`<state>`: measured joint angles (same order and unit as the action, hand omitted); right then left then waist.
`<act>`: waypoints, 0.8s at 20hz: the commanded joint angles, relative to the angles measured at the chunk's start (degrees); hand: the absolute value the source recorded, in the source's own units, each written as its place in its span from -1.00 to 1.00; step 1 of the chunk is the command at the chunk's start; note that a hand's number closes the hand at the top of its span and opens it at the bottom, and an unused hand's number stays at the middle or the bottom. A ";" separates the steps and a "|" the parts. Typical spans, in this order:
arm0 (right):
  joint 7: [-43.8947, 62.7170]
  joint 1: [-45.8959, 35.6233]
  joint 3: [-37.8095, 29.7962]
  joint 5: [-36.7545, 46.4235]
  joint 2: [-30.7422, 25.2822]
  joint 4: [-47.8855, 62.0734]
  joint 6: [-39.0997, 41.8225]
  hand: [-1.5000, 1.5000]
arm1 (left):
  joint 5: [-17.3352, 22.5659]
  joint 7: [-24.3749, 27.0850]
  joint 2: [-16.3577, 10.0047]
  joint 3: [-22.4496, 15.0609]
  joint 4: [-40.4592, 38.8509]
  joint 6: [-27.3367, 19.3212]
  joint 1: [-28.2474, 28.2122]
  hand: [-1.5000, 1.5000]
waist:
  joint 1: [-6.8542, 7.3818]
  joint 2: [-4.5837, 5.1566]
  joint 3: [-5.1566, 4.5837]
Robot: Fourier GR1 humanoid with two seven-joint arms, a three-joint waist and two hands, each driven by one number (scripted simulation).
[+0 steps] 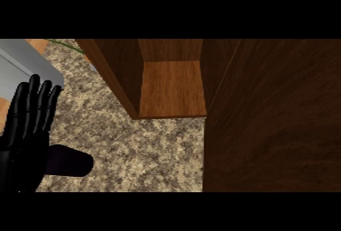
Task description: Pick up the wine, place it into the cabinet and close the cabinet
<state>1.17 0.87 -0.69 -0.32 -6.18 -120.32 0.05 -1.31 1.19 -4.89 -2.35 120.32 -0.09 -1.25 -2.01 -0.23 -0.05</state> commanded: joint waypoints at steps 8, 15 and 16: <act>5.41 7.20 7.96 -5.23 3.47 -6.50 3.17 -1.00 | 30.30 -1.47 -9.92 7.15 -4.36 22.49 -6.03 -1.00 | 2.43 0.20 -0.07; 18.30 11.75 15.85 -1.34 4.25 -22.81 -0.76 -1.00 | 49.89 -14.01 -18.21 15.90 5.65 23.36 -10.60 -1.00 | 2.43 -0.08 0.01; 18.05 15.82 15.39 -2.72 2.80 -26.34 0.89 -1.00 | 54.38 -16.16 -21.19 19.56 6.37 22.18 -8.68 -1.00 | 2.04 -0.15 0.05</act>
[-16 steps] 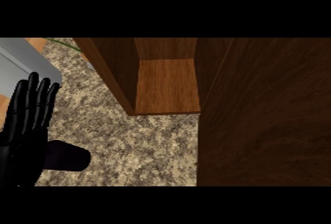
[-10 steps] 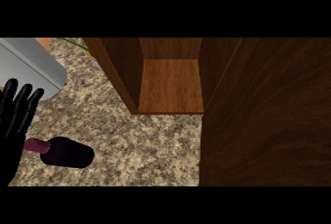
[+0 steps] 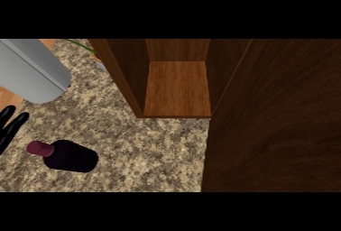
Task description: Pick up the wine, place it into the cabinet and close the cabinet
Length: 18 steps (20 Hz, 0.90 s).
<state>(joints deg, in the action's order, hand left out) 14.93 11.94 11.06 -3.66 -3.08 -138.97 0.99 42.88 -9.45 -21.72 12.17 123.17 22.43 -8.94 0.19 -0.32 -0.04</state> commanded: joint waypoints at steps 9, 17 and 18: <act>15.59 -1.99 13.44 9.58 0.77 -12.64 -6.41 -1.00 | 17.29 -13.22 -7.20 11.25 7.95 -5.49 -0.46 -1.00 | -0.33 0.09 0.02; 19.68 -7.42 16.04 13.22 0.29 -12.03 -11.34 -1.00 | 20.59 -15.58 -8.91 16.63 2.92 -2.10 -0.76 -1.00 | -0.17 0.07 -0.06; 14.83 -5.94 21.87 17.31 1.91 -7.98 -12.52 -1.00 | 18.43 -17.44 -8.34 14.70 7.57 -7.81 -0.16 -1.00 | -0.35 0.02 -0.01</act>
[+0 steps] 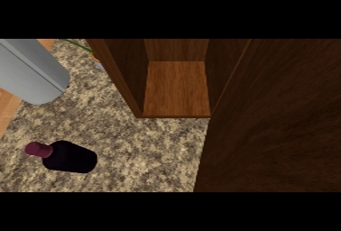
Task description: Pick up the wine, place it into the cabinet and close the cabinet
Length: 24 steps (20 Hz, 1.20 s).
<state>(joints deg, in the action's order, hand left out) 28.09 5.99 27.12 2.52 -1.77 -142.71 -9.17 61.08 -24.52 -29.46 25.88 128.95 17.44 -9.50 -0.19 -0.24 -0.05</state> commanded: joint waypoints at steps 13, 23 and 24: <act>10.29 -5.62 4.49 11.07 -3.51 -8.13 -8.09 -1.00 | -9.89 1.55 4.80 -2.06 -6.72 4.32 2.27 -1.00 | -0.40 0.03 -0.06; 8.68 -2.58 8.51 11.60 -8.04 -11.00 -10.71 -1.00 | -18.61 5.21 9.61 -5.65 -13.30 8.95 2.83 -1.00 | -0.83 -0.07 0.00; 11.70 -6.86 4.25 9.25 -8.01 -11.34 -10.68 -1.00 | -21.26 7.70 10.57 -5.47 -16.44 11.07 2.71 -1.00 | -0.71 0.05 -0.06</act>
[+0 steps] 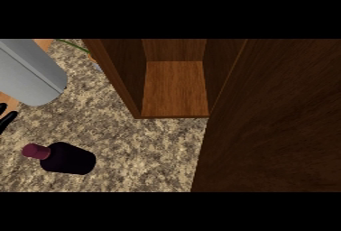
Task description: Pick up the wine, place it into the cabinet and close the cabinet
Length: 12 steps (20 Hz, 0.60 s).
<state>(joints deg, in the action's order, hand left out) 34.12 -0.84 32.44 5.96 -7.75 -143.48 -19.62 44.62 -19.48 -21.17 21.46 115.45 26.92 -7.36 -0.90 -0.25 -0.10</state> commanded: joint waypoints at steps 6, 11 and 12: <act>8.42 -3.24 1.16 8.05 -2.13 -9.87 -3.13 -1.00 | -8.25 7.55 2.49 1.20 -10.86 7.05 0.77 -1.00 | 0.08 0.03 -0.05; 8.38 -2.28 1.33 7.90 -4.89 -9.99 -4.13 -1.00 | -18.25 16.52 8.00 0.80 -14.00 10.16 -2.13 -1.00 | 0.03 -0.01 -0.05; 9.25 -5.99 2.74 10.18 -2.66 -6.86 -5.43 -1.00 | -17.80 14.24 6.77 0.61 -13.54 8.89 -1.18 -1.00 | 0.35 0.01 -0.03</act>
<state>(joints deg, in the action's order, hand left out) 37.60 -4.67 33.87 6.77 -10.35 -143.53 -24.05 31.28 -7.65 -15.63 22.40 104.14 35.32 -9.11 -0.80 -0.29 -0.13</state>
